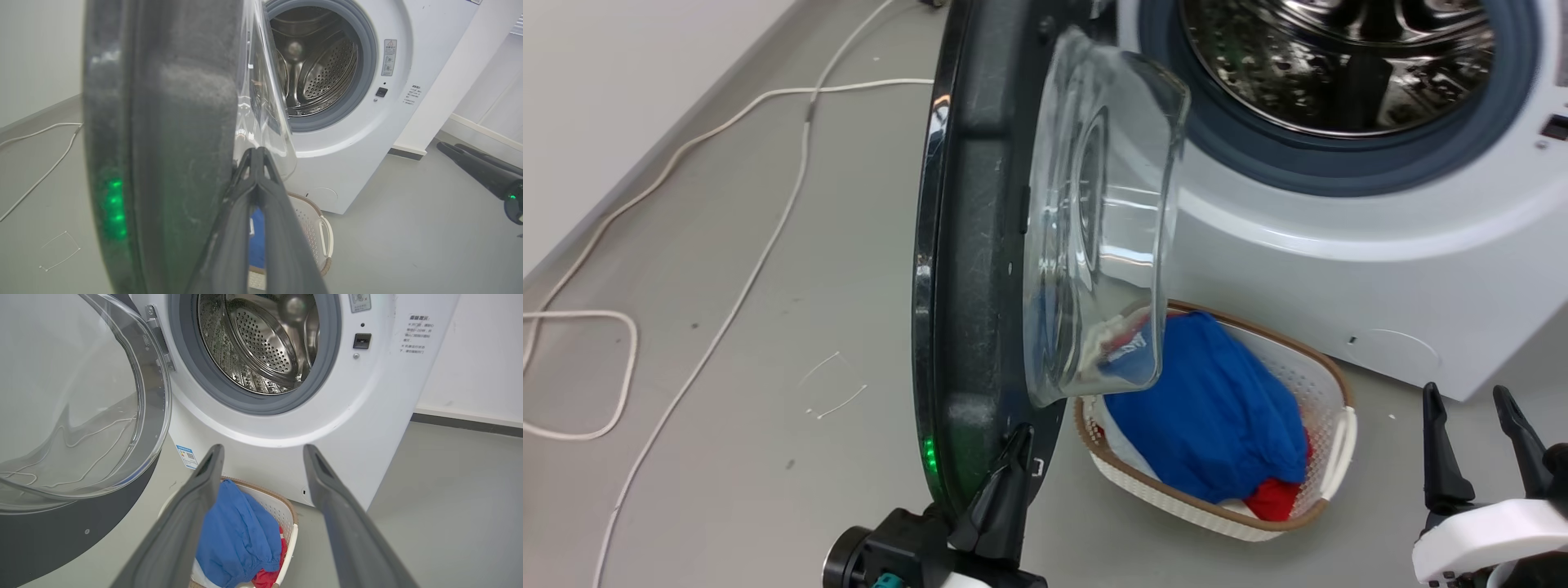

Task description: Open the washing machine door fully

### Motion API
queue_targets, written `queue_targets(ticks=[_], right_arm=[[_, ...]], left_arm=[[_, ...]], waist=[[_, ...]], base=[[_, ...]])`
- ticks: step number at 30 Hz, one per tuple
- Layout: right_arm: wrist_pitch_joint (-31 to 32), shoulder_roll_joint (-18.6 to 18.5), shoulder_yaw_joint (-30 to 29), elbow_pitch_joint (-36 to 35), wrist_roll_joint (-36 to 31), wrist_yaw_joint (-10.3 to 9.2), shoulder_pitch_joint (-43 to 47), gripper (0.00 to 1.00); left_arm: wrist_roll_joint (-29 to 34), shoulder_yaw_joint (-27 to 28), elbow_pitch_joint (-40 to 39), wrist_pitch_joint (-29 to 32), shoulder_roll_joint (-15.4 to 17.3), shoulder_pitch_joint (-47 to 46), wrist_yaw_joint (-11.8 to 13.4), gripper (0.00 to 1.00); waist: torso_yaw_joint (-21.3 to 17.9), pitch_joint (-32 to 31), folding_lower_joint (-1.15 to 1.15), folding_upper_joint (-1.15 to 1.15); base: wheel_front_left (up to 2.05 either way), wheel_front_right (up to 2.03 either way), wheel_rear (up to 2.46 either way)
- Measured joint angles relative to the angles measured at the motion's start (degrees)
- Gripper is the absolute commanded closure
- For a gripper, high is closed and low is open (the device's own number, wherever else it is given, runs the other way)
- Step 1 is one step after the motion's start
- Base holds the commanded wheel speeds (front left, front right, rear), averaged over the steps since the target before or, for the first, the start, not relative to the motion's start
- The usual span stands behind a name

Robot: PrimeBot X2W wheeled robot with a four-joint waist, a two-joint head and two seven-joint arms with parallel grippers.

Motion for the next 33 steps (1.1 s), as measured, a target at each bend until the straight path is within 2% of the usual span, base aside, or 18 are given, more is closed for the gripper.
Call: queue_targets(ticks=[9, 15, 20, 33], right_arm=[[1.45, 0.01, -0.27, -2.03, -0.35, 0.00, 0.40, 0.00], [2.50, 0.00, -0.14, -3.31, -1.72, 0.00, 0.20, 0.00], [3.39, 0.01, 0.45, -4.03, -2.37, 0.00, -0.81, 0.00], [3.92, 0.01, 1.11, -4.20, -3.28, 0.00, -3.30, 0.00]], left_arm=[[-3.19, 4.43, 1.16, -1.57, 0.59, 1.07, 0.93, 1.00], [-4.97, 7.58, 4.56, -2.45, 2.52, -0.57, -1.13, 1.00], [-7.00, 12.23, 9.57, -3.14, 4.63, -4.33, -2.97, 1.00], [-9.13, 26.93, 21.25, -4.10, 8.16, -15.51, -6.31, 1.00]], waist=[[4.79, 1.34, 0.00, 0.00], [5.68, 2.99, 0.00, 0.00], [4.89, 4.53, 0.00, 0.00], [-0.22, 8.90, 0.00, 0.00]], base=[[0.00, 0.00, 0.00], [0.00, 0.00, 0.00], [0.00, 0.00, 0.00], [0.00, 0.00, 0.00]])
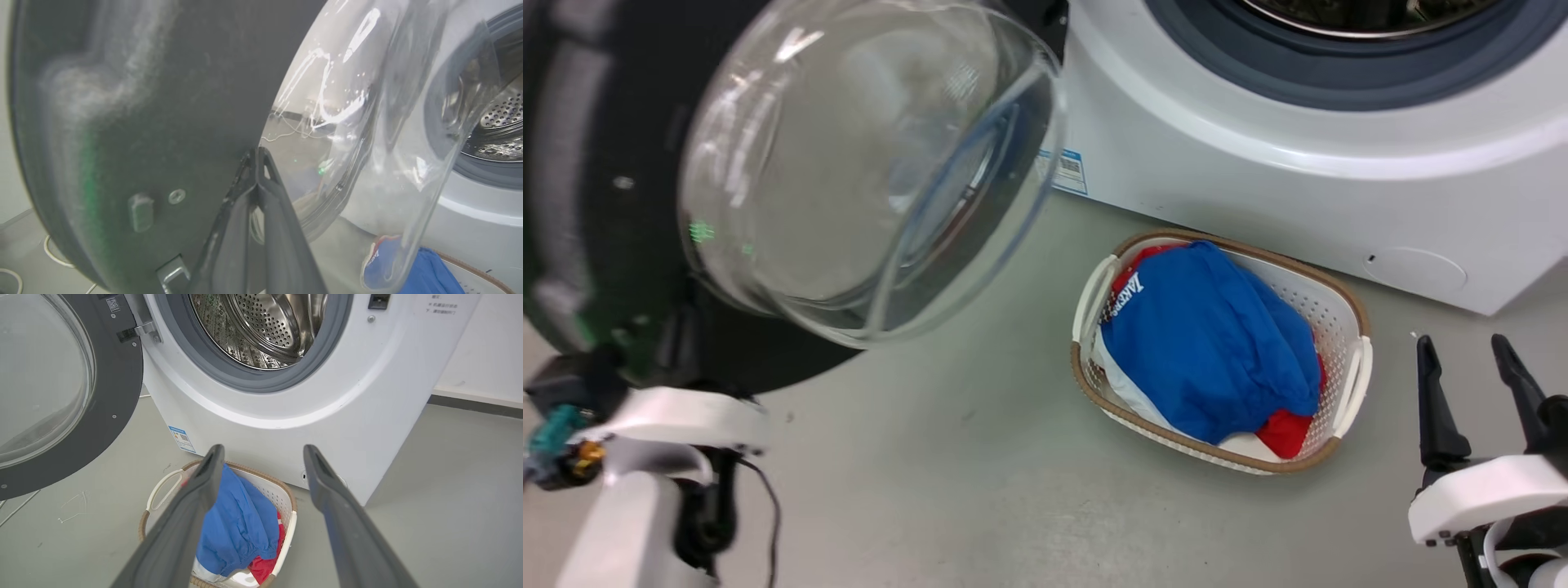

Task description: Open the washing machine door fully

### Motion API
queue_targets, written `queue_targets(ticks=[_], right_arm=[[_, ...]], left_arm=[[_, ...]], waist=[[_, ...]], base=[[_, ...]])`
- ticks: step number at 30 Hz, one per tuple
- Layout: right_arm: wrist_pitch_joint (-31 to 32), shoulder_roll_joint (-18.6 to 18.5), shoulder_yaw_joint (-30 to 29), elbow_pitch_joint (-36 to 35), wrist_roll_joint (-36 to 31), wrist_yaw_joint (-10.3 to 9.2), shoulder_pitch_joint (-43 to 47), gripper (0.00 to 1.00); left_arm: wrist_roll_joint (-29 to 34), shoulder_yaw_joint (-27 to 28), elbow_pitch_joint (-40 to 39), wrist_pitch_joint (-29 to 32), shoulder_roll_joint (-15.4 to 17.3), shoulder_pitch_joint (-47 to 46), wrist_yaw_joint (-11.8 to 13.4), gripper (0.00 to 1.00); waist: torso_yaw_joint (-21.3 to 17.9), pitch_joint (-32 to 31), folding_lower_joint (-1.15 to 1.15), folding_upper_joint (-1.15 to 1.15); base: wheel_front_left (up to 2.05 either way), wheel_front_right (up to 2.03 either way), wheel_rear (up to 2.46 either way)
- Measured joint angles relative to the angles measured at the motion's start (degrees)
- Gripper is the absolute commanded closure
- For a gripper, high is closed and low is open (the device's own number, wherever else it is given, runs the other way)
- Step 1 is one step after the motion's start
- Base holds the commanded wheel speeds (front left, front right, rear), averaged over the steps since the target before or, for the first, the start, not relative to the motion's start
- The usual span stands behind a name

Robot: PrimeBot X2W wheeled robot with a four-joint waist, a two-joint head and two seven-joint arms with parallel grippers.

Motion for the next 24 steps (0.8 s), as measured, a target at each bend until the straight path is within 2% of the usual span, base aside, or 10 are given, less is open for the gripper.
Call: queue_targets(ticks=[6, 13, 18, 24], right_arm=[[-0.01, -0.01, -0.04, 0.20, -0.33, 0.00, -1.20, 0.00], [-0.26, -0.01, -0.03, 0.78, 0.31, 0.00, -1.97, 0.00], [-0.29, -0.04, 0.19, 1.53, 0.54, 0.00, -1.95, 0.00], [-1.27, -0.07, -0.09, 2.83, 1.36, 0.00, -1.25, 0.00]], left_arm=[[1.30, 8.51, 5.50, -0.09, 1.82, -3.54, -2.42, 1.00], [3.45, 14.51, 10.47, -0.16, 2.10, -5.80, -5.39, 1.00], [5.50, 17.59, 12.61, -0.16, 1.40, -6.69, -6.78, 1.00], [9.29, 19.12, 11.01, -0.16, -1.79, -4.69, -7.39, 1.00]], waist=[[-2.26, 1.39, 0.00, 0.00], [-3.89, 1.87, 0.00, 0.00], [-4.05, 1.17, 0.00, 0.00], [-4.12, -1.72, 0.00, 0.00]], base=[[0.00, 0.00, 0.00], [0.00, 0.00, 0.00], [0.00, 0.00, 0.00], [0.00, 0.00, 0.00]])
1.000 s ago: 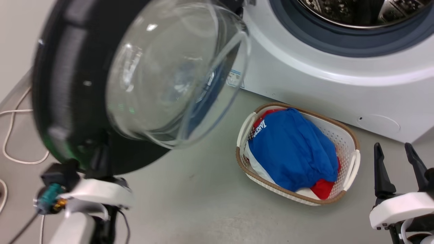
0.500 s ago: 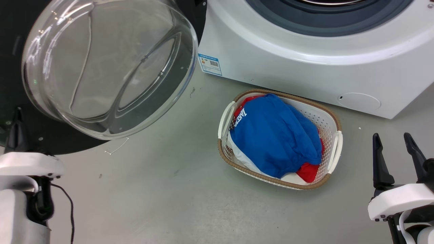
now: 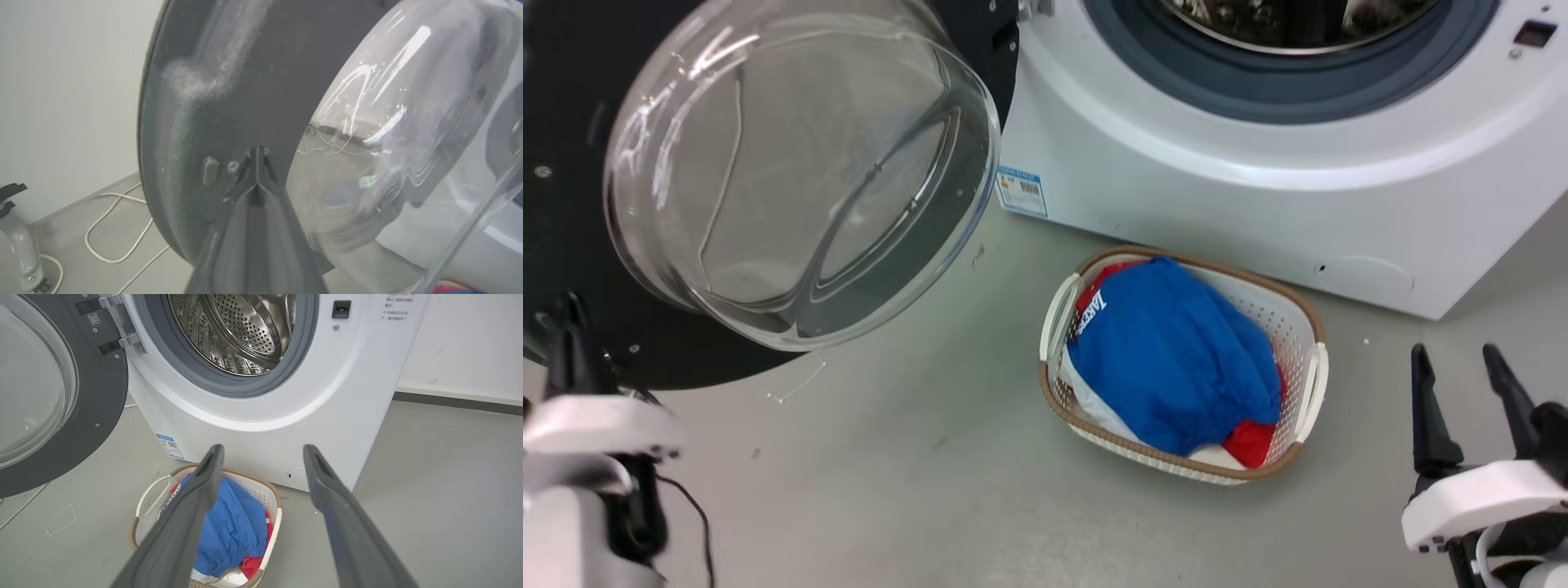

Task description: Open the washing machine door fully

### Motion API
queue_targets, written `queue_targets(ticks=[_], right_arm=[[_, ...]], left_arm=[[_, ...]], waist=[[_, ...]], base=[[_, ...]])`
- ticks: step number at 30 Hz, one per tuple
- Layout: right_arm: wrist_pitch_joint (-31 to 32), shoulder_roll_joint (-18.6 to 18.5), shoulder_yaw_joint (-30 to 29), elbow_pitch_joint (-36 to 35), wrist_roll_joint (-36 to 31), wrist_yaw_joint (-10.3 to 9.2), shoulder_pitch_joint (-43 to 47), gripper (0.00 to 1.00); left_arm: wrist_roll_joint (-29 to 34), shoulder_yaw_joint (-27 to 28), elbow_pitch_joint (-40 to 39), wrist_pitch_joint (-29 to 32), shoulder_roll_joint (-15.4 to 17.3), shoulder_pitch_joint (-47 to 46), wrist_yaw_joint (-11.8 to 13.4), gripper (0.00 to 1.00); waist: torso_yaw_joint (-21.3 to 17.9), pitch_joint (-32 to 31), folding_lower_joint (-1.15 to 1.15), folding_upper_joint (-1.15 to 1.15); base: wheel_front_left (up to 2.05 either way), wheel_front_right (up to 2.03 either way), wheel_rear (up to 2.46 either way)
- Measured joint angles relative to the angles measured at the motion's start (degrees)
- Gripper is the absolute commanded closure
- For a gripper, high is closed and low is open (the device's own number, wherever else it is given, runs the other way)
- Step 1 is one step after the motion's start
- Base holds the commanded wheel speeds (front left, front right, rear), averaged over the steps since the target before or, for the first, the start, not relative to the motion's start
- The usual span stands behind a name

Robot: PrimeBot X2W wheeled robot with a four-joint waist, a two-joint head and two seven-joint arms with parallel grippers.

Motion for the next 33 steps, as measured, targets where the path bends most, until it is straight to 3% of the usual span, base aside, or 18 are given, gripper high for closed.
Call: queue_targets(ticks=[13, 22, 23, 24, 26, 33], right_arm=[[-1.79, 0.05, 1.53, 2.85, 2.04, 0.00, 4.11, 0.00], [-2.34, 0.05, 2.15, 3.92, 3.88, 0.00, 5.80, 0.00], [-2.35, 0.05, 2.09, 3.92, 4.16, 0.00, 5.98, 0.00], [-2.41, 0.05, 2.13, 3.90, 4.22, 0.00, 6.16, 0.00], [-2.44, 0.05, 2.31, 3.88, 4.28, 0.00, 6.26, 0.00], [-2.52, 0.05, 4.19, 3.56, 3.93, 0.00, 4.91, 0.00]], left_arm=[[6.35, -5.82, -13.77, 0.38, -9.83, 16.89, 0.09, 1.00], [8.51, -14.56, -19.73, 4.55, -12.50, 21.29, -1.41, 1.00], [8.53, -15.27, -19.93, 4.91, -12.60, 21.29, -1.63, 0.73], [8.62, -15.83, -20.08, 5.17, -12.68, 21.28, -1.79, 0.55], [8.84, -16.85, -20.13, 5.58, -12.74, 21.15, -1.91, 0.00], [10.51, -18.83, -17.96, 4.58, -12.55, 18.19, -2.09, 0.00]], waist=[[-1.23, -8.63, -0.01, 0.00], [-4.08, -12.48, -0.01, 0.00], [-4.52, -12.72, -0.01, 0.00], [-4.98, -12.89, -0.01, 0.00], [-6.05, -13.08, -0.01, 0.00], [-11.05, -12.41, -0.01, 0.00]], base=[[0.00, 0.00, 0.00], [0.00, 0.00, 0.00], [0.00, 0.00, 0.00], [0.00, 0.00, 0.00], [0.00, 0.00, 0.00], [0.00, 0.00, 0.00]])
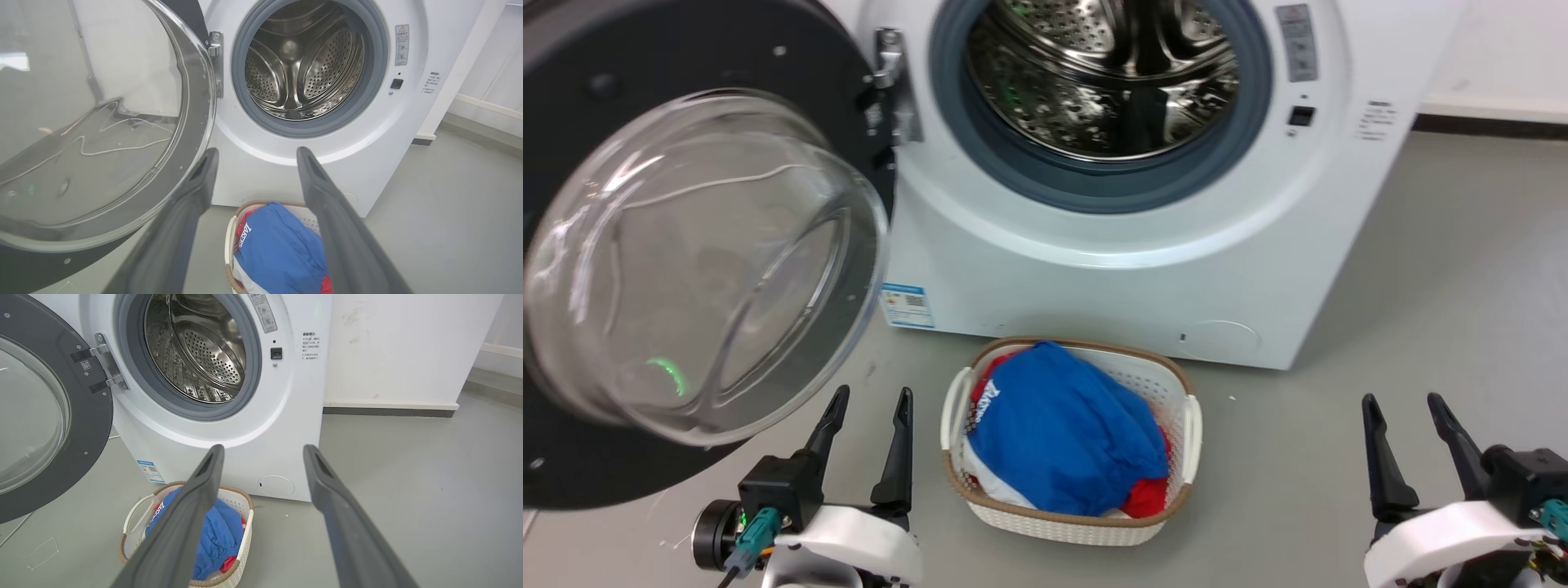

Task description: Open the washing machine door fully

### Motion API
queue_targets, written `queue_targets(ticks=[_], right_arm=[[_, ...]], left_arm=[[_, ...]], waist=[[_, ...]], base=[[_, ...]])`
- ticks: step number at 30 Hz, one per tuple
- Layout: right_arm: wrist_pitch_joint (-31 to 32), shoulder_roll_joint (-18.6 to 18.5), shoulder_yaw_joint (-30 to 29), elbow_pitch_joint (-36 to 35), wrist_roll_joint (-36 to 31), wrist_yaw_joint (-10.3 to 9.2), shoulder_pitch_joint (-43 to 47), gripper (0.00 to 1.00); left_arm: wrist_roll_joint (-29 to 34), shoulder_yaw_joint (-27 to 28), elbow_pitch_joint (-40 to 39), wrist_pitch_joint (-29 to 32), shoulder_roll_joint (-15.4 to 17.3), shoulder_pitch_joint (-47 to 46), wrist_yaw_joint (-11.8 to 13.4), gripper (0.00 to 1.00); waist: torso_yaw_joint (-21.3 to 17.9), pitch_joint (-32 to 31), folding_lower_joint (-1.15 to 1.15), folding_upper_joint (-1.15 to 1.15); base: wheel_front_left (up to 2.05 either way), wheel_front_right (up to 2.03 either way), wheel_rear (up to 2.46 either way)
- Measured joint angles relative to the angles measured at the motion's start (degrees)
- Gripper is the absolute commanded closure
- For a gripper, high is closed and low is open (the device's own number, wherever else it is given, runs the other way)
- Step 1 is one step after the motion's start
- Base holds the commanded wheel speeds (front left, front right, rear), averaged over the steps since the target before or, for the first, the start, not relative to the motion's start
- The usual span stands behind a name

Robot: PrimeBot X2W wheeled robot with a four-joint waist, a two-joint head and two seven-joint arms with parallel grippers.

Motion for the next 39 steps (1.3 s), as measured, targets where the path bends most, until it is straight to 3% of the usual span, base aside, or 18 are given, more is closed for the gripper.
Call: queue_targets(ticks=[15, 39], right_arm=[[-0.78, -0.01, 5.25, 0.99, -1.32, 0.00, -2.69, 0.00], [-1.85, -0.01, 5.63, 1.65, -1.89, 0.00, -3.37, 0.00]], left_arm=[[1.82, -0.71, 6.30, -2.88, 1.24, -3.50, 1.08, 0.00], [0.04, 0.19, 8.58, -3.92, 1.58, -4.29, 2.54, 0.00]], waist=[[-11.23, 2.37, 0.00, 0.00], [-11.70, 3.07, 0.00, 0.00]], base=[[0.00, 0.00, 0.00], [0.00, 0.00, 0.00]])
